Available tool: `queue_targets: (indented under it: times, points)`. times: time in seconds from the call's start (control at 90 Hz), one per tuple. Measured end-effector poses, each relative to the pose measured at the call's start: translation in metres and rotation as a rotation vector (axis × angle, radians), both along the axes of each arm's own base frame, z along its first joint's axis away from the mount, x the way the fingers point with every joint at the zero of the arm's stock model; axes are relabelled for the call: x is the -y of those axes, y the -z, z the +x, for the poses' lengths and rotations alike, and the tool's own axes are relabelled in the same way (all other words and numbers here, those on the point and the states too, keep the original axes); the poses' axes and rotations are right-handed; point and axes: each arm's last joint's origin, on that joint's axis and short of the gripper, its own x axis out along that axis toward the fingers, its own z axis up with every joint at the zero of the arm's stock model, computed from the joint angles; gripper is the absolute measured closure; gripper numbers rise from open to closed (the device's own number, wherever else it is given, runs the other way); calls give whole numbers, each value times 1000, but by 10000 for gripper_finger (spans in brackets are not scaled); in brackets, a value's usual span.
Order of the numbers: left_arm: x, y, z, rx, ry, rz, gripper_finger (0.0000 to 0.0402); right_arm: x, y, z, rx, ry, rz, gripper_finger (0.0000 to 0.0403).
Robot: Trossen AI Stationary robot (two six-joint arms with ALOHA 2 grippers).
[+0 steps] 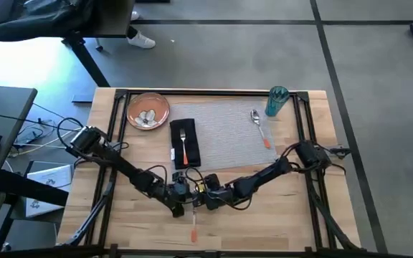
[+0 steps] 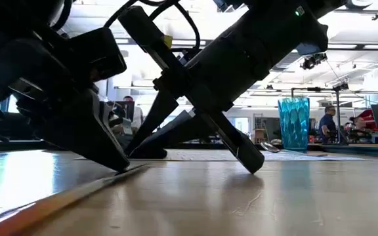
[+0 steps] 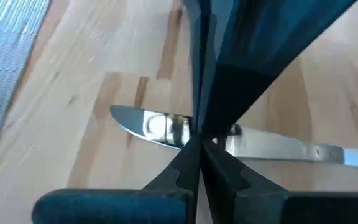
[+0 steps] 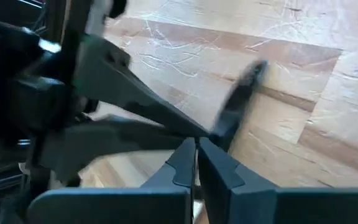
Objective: Set table place
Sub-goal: Put the orange table knife on the gray table mat beside the orange spoon
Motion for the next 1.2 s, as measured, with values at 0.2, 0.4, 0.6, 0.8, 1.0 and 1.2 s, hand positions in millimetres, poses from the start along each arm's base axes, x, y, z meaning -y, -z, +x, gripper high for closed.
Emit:
queue_targets:
  times: [0.2,0.4,0.6,0.8,1.0,1.2]
  points:
    - [0,-20,-11,-16,-13,14,402,0,-6,0,2,-36,0,403]
    - [3,-17,-10,-2,-16,10,402,17,-17,-1,-72,-43,35,391]
    - [4,-3,-5,-6,-33,-9,402,21,-18,1,-64,-46,58,327]
    - [4,8,1,0,-42,-38,402,21,-20,2,-50,-114,-4,281]
    - [3,10,2,-4,-72,-68,402,22,-31,1,-58,-370,-194,277]
    - [3,7,2,1,-89,-99,402,23,-49,-7,-91,-625,-469,277]
